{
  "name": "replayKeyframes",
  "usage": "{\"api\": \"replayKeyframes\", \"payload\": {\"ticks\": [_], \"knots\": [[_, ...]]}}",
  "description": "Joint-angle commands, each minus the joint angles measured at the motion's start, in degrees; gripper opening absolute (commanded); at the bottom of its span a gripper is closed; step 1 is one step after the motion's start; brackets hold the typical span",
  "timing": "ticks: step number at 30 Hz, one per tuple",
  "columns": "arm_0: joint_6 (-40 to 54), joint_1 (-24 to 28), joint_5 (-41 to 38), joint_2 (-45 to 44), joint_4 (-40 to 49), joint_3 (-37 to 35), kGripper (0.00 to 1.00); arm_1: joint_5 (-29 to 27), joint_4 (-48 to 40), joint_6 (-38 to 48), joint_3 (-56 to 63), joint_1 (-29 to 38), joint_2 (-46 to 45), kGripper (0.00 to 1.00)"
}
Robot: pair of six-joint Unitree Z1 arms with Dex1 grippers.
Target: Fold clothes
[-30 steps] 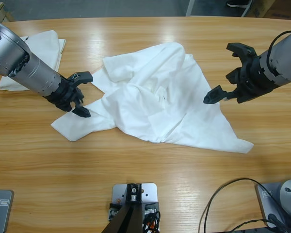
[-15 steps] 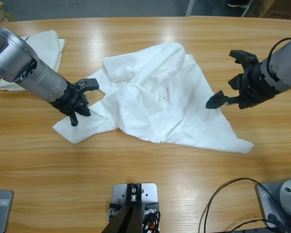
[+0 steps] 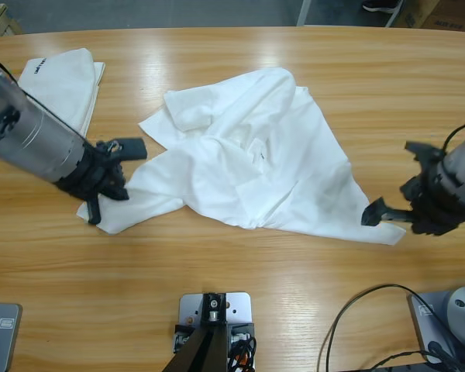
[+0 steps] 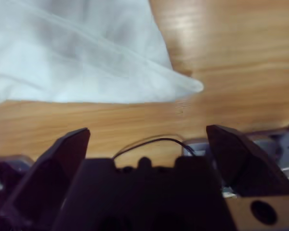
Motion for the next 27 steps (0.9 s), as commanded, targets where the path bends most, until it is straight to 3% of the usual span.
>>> {"api": "replayKeyframes", "payload": {"ticks": [1,4,11,16,17,18,19,20,22,25,27], "knots": [[-4.5,-5.1,2.7,-7.4,13.8,-1.7,0.000,-0.6,-8.7,6.8,6.6,2.2,6.3,0.987],[-8.2,-9.4,1.1,-9.2,21.2,-4.7,0.000,-0.4,-9.2,6.7,6.9,2.2,6.1,0.988],[-15.4,-22.0,-5.7,-5.0,24.6,-4.5,0.000,-0.6,-9.4,6.5,7.2,2.2,4.5,0.987],[-17.7,-24.2,-7.3,-2.0,26.1,-4.5,0.000,-0.9,-8.1,5.4,6.8,1.8,2.5,0.991],[-18.6,-24.2,-6.9,-1.2,26.3,-4.6,0.157,-1.0,-7.8,5.1,6.6,1.8,2.4,0.991],[-20.1,-24.2,-6.1,-1.1,26.3,-5.0,0.584,-1.4,-7.0,4.6,5.9,1.8,2.0,0.994],[-22.6,-24.1,-4.2,-2.4,26.0,-5.9,0.806,-2.2,-6.0,3.4,4.7,1.8,1.3,0.995],[-25.3,-23.9,-2.0,-4.5,25.3,-6.8,0.896,-3.5,-4.2,-0.1,2.0,1.8,0.1,0.980],[-32.9,-21.7,2.6,-9.4,22.9,-8.7,0.922,-4.7,-3.9,-12.4,-4.7,1.8,-1.4,0.910],[-46.3,-18.1,9.2,-12.9,21.4,-11.6,0.943,-3.3,-3.9,-30.1,-12.2,1.8,0.9,0.916],[-49.0,-17.6,10.3,-13.1,19.8,-11.8,0.949,-2.9,-3.7,-40.8,-15.2,1.8,3.3,0.918]]}}
